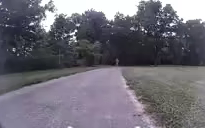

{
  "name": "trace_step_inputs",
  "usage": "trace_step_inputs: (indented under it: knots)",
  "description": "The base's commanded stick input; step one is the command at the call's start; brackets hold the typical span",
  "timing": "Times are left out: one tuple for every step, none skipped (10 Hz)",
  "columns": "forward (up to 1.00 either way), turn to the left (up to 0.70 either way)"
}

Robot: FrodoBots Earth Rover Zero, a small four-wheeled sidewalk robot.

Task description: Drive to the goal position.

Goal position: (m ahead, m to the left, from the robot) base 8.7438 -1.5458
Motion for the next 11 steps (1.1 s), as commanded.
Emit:
trace_step_inputs:
  knots:
    - [0.7, 0.01]
    - [0.7, 0.01]
    - [0.7, 0.01]
    - [0.7, 0.01]
    - [0.7, 0.01]
    - [0.7, 0.0]
    - [0.7, 0.0]
    - [0.7, 0.0]
    - [0.7, -0.01]
    - [0.7, -0.01]
    - [0.7, 0.0]
